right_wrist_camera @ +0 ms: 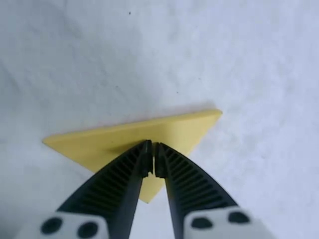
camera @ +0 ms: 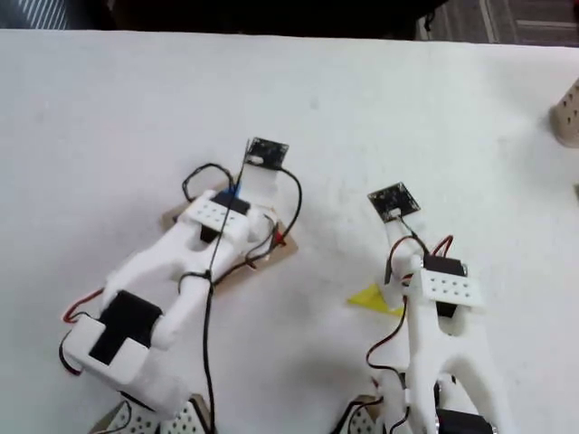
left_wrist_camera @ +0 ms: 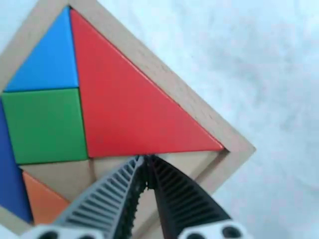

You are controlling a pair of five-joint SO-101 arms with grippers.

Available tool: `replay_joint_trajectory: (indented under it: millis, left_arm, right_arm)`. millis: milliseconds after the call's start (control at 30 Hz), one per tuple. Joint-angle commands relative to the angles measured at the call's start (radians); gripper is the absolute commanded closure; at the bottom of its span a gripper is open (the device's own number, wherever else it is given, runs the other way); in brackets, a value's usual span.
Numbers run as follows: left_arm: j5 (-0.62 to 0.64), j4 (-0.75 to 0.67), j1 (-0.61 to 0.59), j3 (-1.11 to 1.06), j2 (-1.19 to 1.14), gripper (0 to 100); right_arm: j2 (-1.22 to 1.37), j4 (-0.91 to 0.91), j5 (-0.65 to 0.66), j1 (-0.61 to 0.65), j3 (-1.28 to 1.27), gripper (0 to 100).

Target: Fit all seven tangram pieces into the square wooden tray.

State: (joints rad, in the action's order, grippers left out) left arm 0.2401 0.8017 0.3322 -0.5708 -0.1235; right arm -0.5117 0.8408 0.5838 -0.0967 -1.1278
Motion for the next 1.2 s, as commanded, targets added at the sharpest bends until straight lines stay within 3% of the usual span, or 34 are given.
replay_joint_trajectory:
  millis: [0, 167, 400, 700, 1033, 1167]
  left_arm:
    - [-0.110, -0.002, -0.015, -0.051, 0.127, 98]
    - [-0.284, -0.057, -0.013, -0.178, 0.237, 98]
    - [-0.292, -0.129, -0.024, -0.354, 0.394, 98]
    - [-0.293, -0.130, -0.130, -0.534, 0.619, 98]
    - [-0.293, -0.207, -0.159, -0.549, 0.619, 98]
    - [-0.293, -0.244, -0.166, -0.551, 0.619, 98]
  right_arm:
    - [-0.007, -0.010, 0.003, 0.012, 0.000, 97.8]
    - [-0.005, -0.010, 0.003, 0.007, 0.000, 97.8]
    - [-0.013, 0.005, 0.000, -0.021, -0.008, 97.8]
    - [-0.015, 0.042, -0.129, -0.162, 0.034, 97.8]
    - [-0.001, 0.217, -0.121, -0.414, 0.414, 97.4]
    - [0.065, 0.216, -0.023, -0.435, 0.428, 97.8]
